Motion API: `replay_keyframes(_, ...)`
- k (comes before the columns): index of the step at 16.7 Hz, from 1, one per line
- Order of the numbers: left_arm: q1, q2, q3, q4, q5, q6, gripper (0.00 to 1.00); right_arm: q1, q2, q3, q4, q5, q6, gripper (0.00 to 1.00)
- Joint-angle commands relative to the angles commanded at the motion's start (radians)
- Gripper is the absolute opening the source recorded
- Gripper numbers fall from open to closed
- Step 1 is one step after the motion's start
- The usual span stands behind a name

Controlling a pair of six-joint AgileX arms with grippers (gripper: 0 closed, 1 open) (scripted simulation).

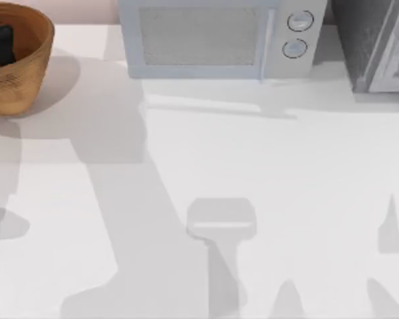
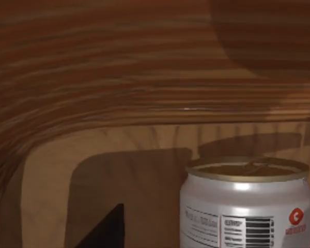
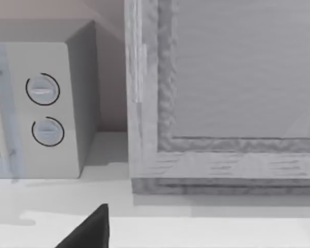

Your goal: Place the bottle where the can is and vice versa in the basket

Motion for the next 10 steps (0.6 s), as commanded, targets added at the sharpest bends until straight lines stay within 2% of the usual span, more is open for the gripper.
replay_keyframes(4,0.0,0.0,0.0,0.001,0.0,0.0,1.0,0.0,0.0,0.0,0.0,0.0,0.0,1.0)
replay_keyframes(10,0.0,0.0,0.0,0.001,0.0,0.0,0.55,0.0,0.0,0.0,0.0,0.0,0.0,1.0)
